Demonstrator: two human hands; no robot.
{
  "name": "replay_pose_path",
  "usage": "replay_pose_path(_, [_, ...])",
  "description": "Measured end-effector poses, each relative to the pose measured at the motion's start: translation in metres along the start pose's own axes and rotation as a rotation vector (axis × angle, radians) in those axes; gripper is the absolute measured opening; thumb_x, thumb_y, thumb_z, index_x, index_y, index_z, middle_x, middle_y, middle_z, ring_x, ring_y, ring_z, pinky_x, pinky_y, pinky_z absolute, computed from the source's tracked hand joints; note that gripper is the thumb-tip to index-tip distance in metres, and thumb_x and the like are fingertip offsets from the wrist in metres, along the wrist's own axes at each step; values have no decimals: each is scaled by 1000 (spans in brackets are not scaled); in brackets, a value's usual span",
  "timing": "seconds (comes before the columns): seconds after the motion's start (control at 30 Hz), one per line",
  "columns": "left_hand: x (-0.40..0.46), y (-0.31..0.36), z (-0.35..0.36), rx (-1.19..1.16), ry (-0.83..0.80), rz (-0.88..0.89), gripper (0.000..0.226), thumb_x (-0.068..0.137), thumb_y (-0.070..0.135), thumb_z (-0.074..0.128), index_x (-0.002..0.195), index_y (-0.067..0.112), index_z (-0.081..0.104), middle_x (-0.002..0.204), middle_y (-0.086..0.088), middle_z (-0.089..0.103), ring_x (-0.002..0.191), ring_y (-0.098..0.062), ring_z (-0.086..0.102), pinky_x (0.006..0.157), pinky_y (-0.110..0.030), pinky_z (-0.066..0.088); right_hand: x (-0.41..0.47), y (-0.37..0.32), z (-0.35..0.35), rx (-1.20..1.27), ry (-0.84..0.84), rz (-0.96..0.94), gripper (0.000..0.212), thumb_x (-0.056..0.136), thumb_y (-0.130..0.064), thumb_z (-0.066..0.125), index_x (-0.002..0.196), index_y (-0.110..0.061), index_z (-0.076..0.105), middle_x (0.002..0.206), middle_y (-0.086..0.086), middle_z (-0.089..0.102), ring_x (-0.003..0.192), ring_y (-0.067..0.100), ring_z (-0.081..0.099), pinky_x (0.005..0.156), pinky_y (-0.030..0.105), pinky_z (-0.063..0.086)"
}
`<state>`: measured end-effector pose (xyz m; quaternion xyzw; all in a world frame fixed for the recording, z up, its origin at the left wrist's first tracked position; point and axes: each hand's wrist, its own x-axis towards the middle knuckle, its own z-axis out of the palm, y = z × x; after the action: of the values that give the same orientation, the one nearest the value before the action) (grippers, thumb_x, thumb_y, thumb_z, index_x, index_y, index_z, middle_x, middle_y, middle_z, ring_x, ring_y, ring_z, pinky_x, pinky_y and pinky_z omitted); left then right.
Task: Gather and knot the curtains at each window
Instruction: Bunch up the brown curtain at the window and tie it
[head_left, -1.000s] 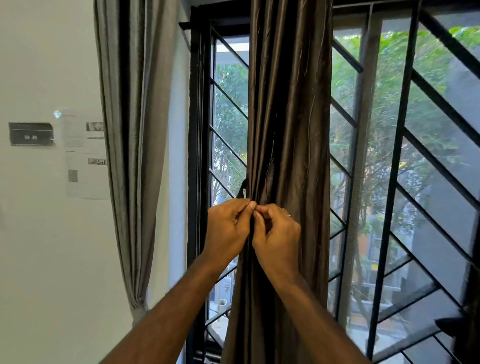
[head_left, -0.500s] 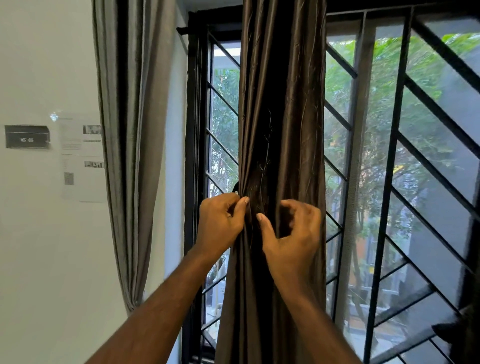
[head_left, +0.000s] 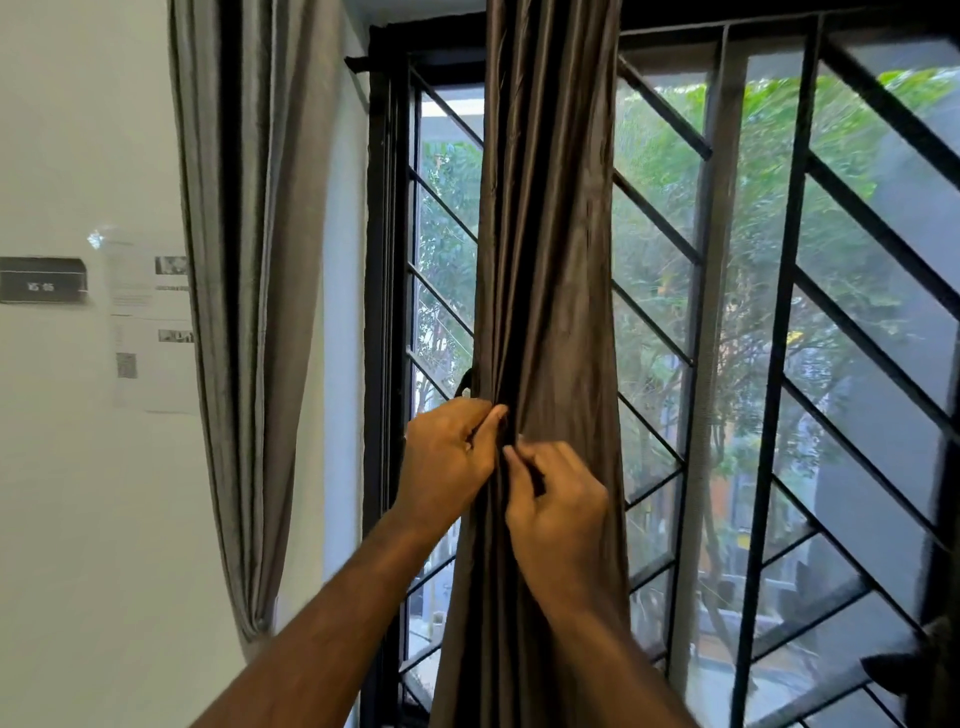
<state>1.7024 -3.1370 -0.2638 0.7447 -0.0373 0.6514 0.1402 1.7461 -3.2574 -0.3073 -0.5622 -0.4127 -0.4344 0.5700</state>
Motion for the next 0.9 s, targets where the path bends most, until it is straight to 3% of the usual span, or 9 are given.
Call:
replay_pose_path(0.17, [-3, 5, 5, -140, 20, -75, 33, 95, 11, 62, 63, 8, 61, 54, 7, 51, 50, -6, 46, 50, -28, 37, 4, 1, 11, 34, -2, 59, 10, 91, -1, 67, 88, -9, 72, 80, -3, 64, 70, 12, 60, 64, 26, 49])
replay_pose_path(0.3, [-4, 11, 1, -197, 25, -108, 30, 97, 14, 61, 68, 8, 69, 57, 4, 61, 52, -12, 56, 50, -32, 45, 5, 1, 14, 51, -7, 62, 11, 93, -1, 67, 86, -9, 71, 77, -3, 61, 68, 11, 58, 61, 30, 48])
replay_pose_path(0.4, [-6, 16, 1, -245, 11, -134, 34, 99, 15, 58, 66, 9, 66, 55, 6, 58, 50, -11, 54, 50, -30, 43, 5, 2, 17, 55, -38, 74, 13, 94, -4, 65, 84, -11, 68, 77, -5, 58, 67, 10, 55, 60, 31, 48])
replay_pose_path(0.5, [-5, 16, 1, -246, 17, -161, 34, 96, 26, 64, 70, 4, 65, 54, -2, 57, 48, -18, 52, 49, -38, 44, 7, 5, 18, 60, -59, 51, 13, 93, -3, 63, 83, -11, 66, 76, -5, 57, 65, 10, 52, 58, 29, 43])
replay_pose_path(0.67, [0, 12, -1, -177, 31, -176, 26, 95, 11, 66, 68, 13, 62, 55, 6, 54, 52, -12, 50, 51, -30, 40, 13, 8, -4, 84, -132, -39, 5, 92, -17, 70, 93, -16, 74, 87, -9, 67, 83, 7, 61, 72, 29, 51])
replay_pose_path(0.73, [-1, 9, -4, -196, 33, -181, 22, 95, 15, 64, 75, 8, 70, 59, 0, 59, 54, -17, 55, 52, -37, 45, 16, 15, -18, 55, 9, 59, 12, 92, -23, 72, 103, -19, 71, 100, -9, 63, 96, 11, 59, 80, 28, 51])
replay_pose_path(0.8, [-1, 6, -6, -212, 34, -182, 22, 95, 19, 62, 81, 7, 74, 63, -5, 64, 59, -22, 60, 56, -42, 50, 25, 31, -25, 31, 109, 317, 29, 90, -27, 76, 116, -25, 63, 115, -8, 57, 105, 15, 56, 86, 28, 49])
replay_pose_path(0.9, [-3, 8, -5, -213, 44, -178, 21, 95, 19, 62, 83, 6, 75, 66, -7, 66, 62, -24, 61, 58, -44, 51, 40, 50, -25, 228, -97, 664, 42, 92, -31, 74, 131, -29, 58, 115, -14, 62, 103, 10, 62, 86, 31, 54])
